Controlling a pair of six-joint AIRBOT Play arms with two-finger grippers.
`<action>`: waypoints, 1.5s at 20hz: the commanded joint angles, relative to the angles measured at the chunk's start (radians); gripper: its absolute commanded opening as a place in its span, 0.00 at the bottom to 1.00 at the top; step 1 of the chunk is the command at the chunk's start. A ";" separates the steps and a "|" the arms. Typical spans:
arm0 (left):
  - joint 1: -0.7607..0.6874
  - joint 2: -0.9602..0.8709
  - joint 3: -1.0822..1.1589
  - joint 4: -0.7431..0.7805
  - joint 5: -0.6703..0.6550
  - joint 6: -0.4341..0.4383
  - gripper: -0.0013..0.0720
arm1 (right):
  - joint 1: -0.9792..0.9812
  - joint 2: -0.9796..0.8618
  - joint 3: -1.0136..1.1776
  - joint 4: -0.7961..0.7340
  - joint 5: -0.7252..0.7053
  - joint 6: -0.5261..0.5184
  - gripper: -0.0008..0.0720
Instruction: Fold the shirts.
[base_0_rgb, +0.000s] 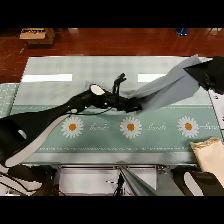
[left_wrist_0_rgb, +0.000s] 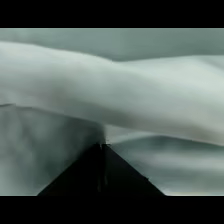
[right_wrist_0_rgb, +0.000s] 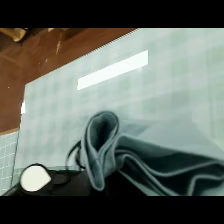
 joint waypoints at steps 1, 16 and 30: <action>-0.085 -0.029 0.000 -0.076 0.079 0.030 0.04 | 0.000 0.082 0.001 -0.106 0.048 0.095 0.04; 1.126 0.610 0.000 0.120 -0.291 0.122 0.04 | 0.461 -0.321 0.001 -0.307 -0.355 0.070 0.04; 1.136 0.774 -0.041 0.212 -0.493 0.092 0.04 | 0.868 -0.845 0.001 -0.006 -0.948 0.071 0.38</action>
